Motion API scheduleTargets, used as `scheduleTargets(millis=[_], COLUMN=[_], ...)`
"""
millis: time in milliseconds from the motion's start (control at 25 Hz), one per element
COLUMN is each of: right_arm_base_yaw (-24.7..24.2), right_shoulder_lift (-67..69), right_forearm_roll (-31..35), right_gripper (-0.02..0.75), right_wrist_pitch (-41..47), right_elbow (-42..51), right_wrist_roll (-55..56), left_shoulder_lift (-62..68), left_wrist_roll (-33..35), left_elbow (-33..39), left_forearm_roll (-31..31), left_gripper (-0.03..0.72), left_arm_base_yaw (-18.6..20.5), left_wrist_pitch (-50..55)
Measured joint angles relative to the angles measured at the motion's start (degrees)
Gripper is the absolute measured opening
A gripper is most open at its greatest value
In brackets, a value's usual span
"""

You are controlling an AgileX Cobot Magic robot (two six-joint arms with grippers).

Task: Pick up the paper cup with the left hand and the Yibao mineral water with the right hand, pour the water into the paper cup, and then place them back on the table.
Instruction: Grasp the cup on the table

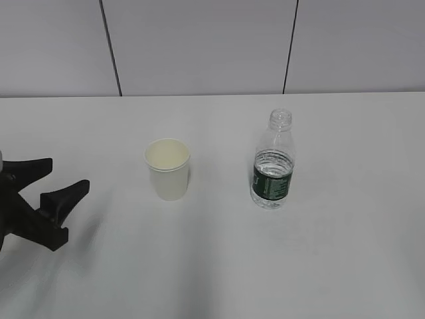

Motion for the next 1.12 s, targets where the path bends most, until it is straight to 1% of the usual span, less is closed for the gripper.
scheduleTargets(millis=[120, 200, 480, 600, 720, 800, 920, 1000, 1120], right_arm_base_yaw=[0.0, 0.0, 0.0, 0.0, 0.0, 0.0, 0.0, 0.0, 0.0], right_shoulder_lift=[0.0, 0.0, 0.0, 0.0, 0.0, 0.0, 0.0, 0.0, 0.0], right_forearm_roll=[0.0, 0.0, 0.0, 0.0, 0.0, 0.0, 0.0, 0.0, 0.0], right_gripper=[0.568, 0.568, 0.568, 0.568, 0.568, 0.568, 0.568, 0.568, 0.568], right_wrist_pitch=[0.0, 0.0, 0.0, 0.0, 0.0, 0.0, 0.0, 0.0, 0.0], right_elbow=[0.0, 0.0, 0.0, 0.0, 0.0, 0.0, 0.0, 0.0, 0.0], right_wrist_roll=[0.0, 0.0, 0.0, 0.0, 0.0, 0.0, 0.0, 0.0, 0.0], left_shoulder_lift=[1.89, 3.26, 8.02, 10.07, 10.41, 10.69, 12.25, 13.35, 14.77], left_wrist_roll=[0.0, 0.0, -1.33, -3.35, -4.28, -6.36, -10.38, -12.1, -12.83], left_elbow=[-0.2, -0.38, -1.77, -4.02, -5.67, -6.59, -8.44, -9.68, -11.2], left_forearm_roll=[2.98, 5.8, 17.42, 21.87, 23.92, 24.65, 24.95, 25.29, 26.18], left_gripper=[0.448, 0.437, 0.429, 0.438, 0.442, 0.445, 0.476, 0.521, 0.581], left_arm_base_yaw=[1.57, 3.42, 9.81, 11.13, 11.21, 11.21, 11.21, 11.21, 11.21], left_wrist_pitch=[-0.66, -0.99, -1.04, -1.04, -1.09, -1.09, -1.04, -1.05, -1.09])
